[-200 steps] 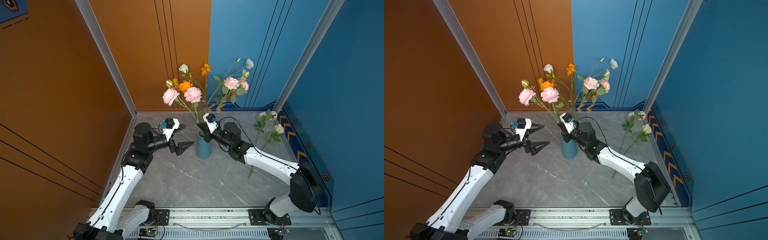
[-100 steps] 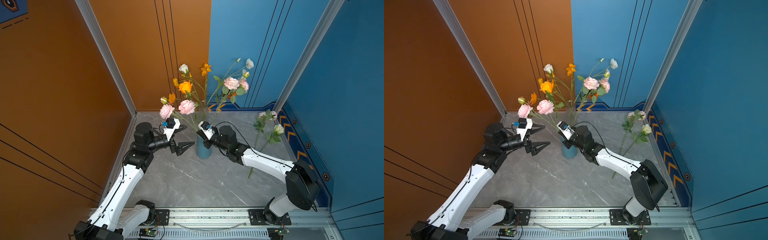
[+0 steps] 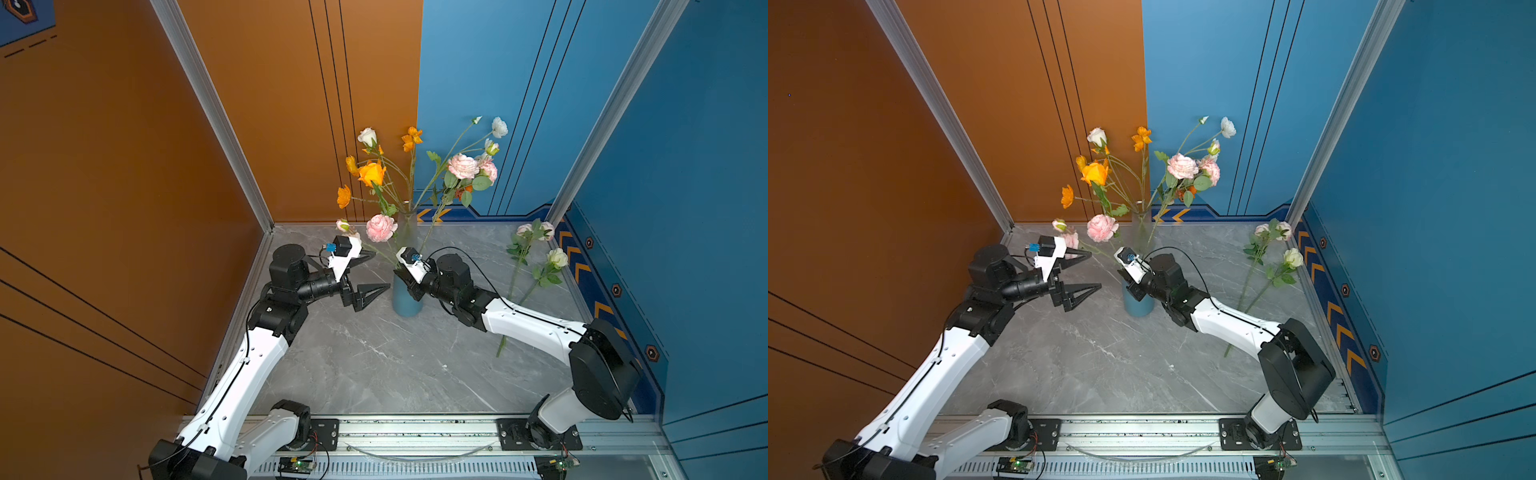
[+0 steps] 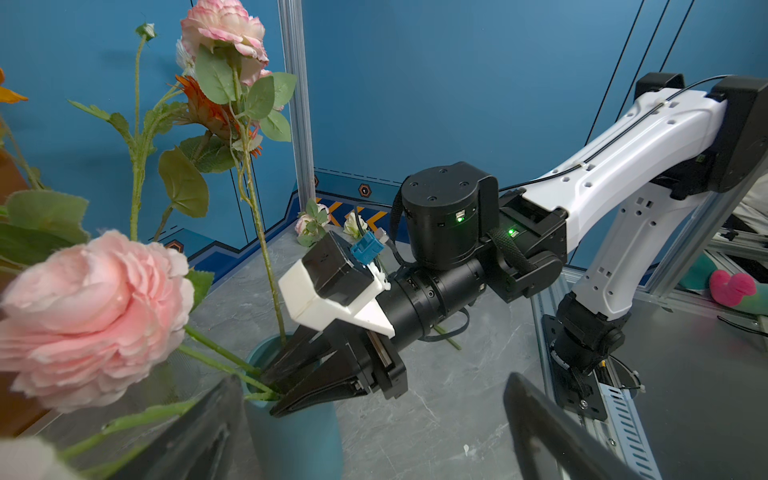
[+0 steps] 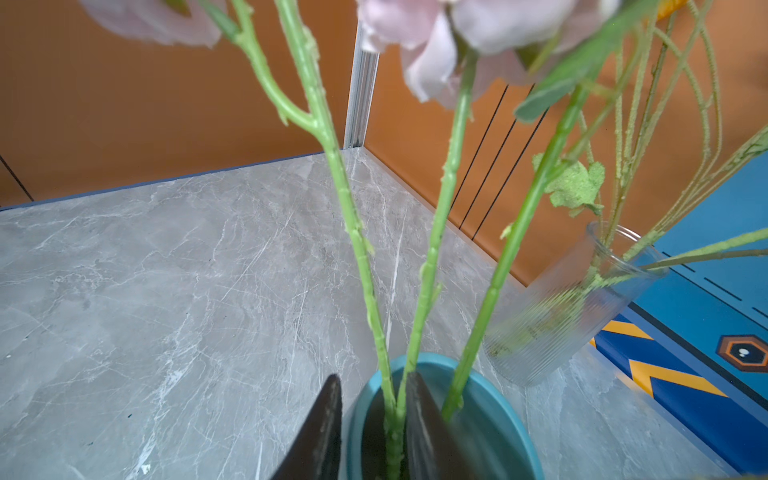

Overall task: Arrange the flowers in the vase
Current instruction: 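Open the right gripper and move it back to the remaining roses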

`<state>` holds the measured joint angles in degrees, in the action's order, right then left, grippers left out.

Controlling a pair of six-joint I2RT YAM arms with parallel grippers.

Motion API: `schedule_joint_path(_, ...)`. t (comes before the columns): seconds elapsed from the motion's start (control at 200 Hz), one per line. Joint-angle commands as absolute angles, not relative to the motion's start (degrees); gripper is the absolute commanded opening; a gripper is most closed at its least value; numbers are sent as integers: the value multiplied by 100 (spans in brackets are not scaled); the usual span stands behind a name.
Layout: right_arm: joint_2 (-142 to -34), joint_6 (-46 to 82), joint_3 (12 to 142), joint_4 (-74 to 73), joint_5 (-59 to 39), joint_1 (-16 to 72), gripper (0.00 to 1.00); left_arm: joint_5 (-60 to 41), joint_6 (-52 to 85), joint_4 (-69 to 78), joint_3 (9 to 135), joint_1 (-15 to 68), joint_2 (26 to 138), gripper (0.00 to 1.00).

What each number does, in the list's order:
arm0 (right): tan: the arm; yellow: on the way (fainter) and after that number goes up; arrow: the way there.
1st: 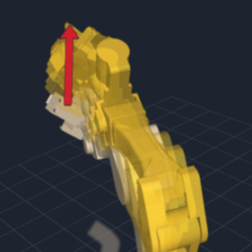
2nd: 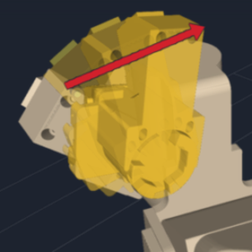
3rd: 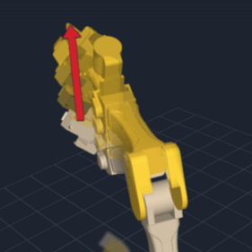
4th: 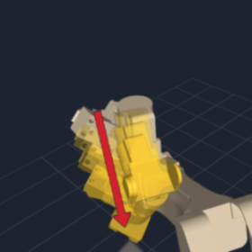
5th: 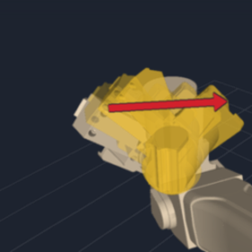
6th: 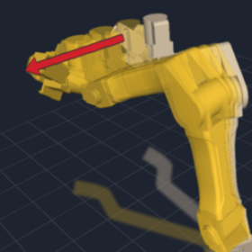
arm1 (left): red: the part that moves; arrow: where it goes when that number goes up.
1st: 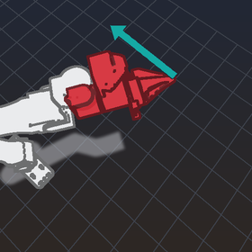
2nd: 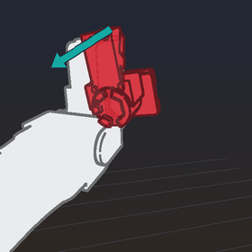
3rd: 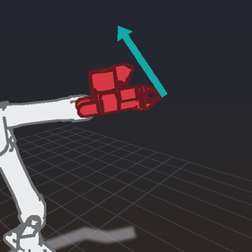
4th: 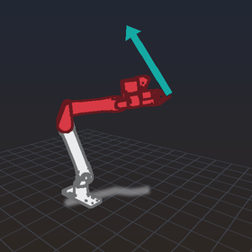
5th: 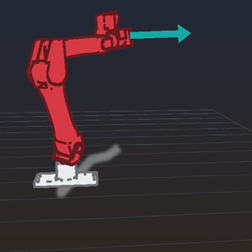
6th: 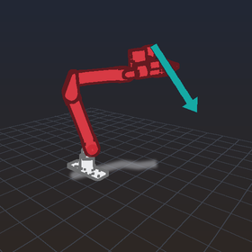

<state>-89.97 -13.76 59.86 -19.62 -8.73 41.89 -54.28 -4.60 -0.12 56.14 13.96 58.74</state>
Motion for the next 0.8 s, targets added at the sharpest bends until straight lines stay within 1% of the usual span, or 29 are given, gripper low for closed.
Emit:
schedule_joint_path(0.0,-8710,-1452,5841,-1775,-699,4210,32,-5590,-414,74,5757,1425,5854,98)
schedule_joint_path(0.075,-8562,-1454,5780,-1749,-637,4216,37,-5590,-414,79,5756,1433,5851,98)
schedule_joint_path(0.15,-8330,-1430,5649,-1728,-488,4230,49,-5606,-415,77,5757,1436,5837,98)
schedule_joint_path(0.18,-8219,-1405,5569,-1736,-408,4233,52,-5607,-415,77,5762,1440,5845,98)
schedule_joint_path(0.245,-7949,-1336,5359,-1792,-234,4244,54,-5624,-414,79,5762,1450,5836,98)
schedule_joint_path(0.315,-7633,-1249,5076,-1869,-61,4240,60,-5616,-423,78,5758,1470,5827,98)
schedule_joint_path(0.425,-7129,-1022,4760,-1811,144,4223,75,-5616,-427,79,5758,1613,5853,98)
schedule_joint_path(0.546,-6645,-604,4615,-1388,477,4135,88,-5606,-426,79,5765,1879,5871,98)
schedule_joint_path(0.581,-6520,-466,4553,-1261,650,4088,97,-5574,-436,77,5756,1966,5871,98)
schedule_joint_path(0.596,-6469,-405,4525,-1210,770,4065,100,-5557,-438,79,5749,2006,5872,98)
schedule_joint_path(0.636,-6359,-196,4448,-1063,1074,4061,100,-5524,-453,79,5740,2099,5880,98)
schedule_joint_path(0.721,-6178,357,4352,-604,1446,3514,100,-5450,-489,78,5712,2271,5906,98)
schedule_joint_path(0.796,-6093,1244,4388,-20,1646,2964,100,-5320,-510,78,5677,2446,5941,98)
